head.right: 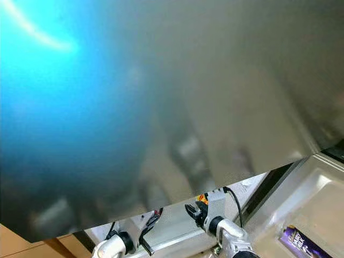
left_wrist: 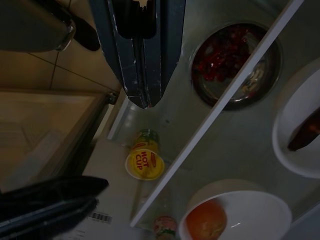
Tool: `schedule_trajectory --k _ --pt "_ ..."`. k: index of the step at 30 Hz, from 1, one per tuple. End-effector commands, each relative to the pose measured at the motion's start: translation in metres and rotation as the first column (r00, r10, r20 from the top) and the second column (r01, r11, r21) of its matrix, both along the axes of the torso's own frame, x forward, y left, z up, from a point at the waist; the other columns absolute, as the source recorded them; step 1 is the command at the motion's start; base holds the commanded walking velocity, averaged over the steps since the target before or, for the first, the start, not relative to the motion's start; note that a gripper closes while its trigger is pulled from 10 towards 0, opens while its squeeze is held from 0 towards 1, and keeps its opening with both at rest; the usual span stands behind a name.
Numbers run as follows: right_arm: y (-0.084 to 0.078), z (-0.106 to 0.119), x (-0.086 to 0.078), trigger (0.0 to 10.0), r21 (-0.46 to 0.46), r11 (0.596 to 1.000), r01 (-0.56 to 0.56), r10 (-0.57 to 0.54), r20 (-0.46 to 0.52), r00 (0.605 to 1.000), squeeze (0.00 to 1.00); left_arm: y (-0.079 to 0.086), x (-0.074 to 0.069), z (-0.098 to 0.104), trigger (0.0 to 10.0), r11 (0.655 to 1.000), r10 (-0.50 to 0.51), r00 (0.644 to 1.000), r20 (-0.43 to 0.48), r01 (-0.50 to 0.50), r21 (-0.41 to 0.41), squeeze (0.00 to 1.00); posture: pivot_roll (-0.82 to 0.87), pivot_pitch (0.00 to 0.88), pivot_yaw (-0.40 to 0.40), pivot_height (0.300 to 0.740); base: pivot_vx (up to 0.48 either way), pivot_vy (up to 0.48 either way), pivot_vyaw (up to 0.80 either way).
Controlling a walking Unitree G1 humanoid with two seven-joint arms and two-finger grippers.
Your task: Restocking fridge
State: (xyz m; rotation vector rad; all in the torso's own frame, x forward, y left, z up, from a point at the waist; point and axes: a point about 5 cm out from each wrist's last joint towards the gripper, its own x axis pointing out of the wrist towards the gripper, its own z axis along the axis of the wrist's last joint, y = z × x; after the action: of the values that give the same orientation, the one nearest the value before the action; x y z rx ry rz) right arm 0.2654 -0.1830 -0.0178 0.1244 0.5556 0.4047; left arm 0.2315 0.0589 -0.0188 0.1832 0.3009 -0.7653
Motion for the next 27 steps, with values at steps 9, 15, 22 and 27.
schedule_trajectory --k 9,15,22,27 --pt "-0.006 -0.013 -0.015 10.0 -0.02 1.0 0.011 -0.012 -0.073 0.997 0.0 0.003 -0.007 -0.009 10.0 0.999 -0.018 0.999 -0.044 0.02 0.035 0.0 -0.07 0.052 -0.017 0.74 0.0 0.0 0.0" --pt "-0.01 -0.022 -0.026 10.0 -0.043 0.999 0.026 -0.031 -0.12 0.992 0.0 0.01 -0.016 -0.019 10.0 0.997 -0.012 0.994 -0.107 0.019 0.07 0.0 -0.07 0.051 -0.016 0.74 0.0 0.0 0.0" --pt "-0.02 -0.04 -0.05 10.0 -0.174 0.983 0.063 -0.102 -0.228 0.968 0.0 0.033 -0.038 -0.043 10.0 0.986 0.058 0.97 -0.237 -0.019 0.164 0.0 -0.07 0.052 -0.017 0.74 0.0 0.0 0.0" --pt "-0.026 -0.054 -0.073 10.0 -0.231 0.97 0.077 -0.147 -0.302 0.942 0.0 0.052 -0.058 -0.059 10.0 0.972 0.155 0.927 -0.342 -0.08 0.222 0.0 -0.07 0.051 -0.015 0.74 0.0 0.0 0.0"
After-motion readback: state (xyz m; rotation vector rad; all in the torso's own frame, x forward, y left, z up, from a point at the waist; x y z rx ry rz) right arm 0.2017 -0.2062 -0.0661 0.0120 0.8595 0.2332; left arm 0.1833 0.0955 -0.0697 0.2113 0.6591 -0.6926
